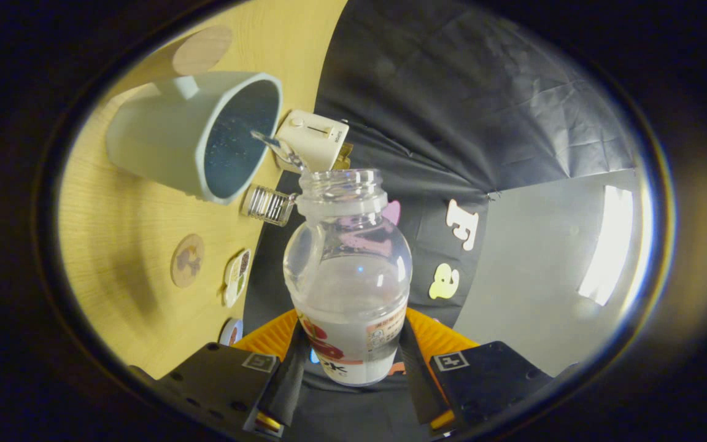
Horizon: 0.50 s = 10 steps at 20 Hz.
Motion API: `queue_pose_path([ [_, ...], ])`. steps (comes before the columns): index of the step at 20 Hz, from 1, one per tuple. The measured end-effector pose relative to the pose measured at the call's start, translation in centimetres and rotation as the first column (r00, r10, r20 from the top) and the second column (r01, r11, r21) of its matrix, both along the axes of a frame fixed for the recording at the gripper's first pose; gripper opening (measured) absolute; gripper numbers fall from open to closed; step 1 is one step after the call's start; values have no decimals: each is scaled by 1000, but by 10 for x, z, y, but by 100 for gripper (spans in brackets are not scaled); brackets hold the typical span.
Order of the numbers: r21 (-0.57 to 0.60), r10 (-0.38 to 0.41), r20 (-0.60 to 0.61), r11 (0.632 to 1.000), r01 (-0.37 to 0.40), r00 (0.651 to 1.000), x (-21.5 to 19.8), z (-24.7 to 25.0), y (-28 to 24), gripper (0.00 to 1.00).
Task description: Take the bottle from table, then pour the juice into the cup, finally place the bottle on the coaster
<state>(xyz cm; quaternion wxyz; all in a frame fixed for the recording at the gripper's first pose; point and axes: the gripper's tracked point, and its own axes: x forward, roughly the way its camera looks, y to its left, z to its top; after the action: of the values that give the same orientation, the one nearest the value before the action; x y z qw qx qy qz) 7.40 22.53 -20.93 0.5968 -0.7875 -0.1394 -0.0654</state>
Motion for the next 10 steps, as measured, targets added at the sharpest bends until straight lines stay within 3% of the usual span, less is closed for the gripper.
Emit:
queue_pose_path([
  [10, -91, 32, 58, 995, -27, 998, 0, 10, 12, 77],
])
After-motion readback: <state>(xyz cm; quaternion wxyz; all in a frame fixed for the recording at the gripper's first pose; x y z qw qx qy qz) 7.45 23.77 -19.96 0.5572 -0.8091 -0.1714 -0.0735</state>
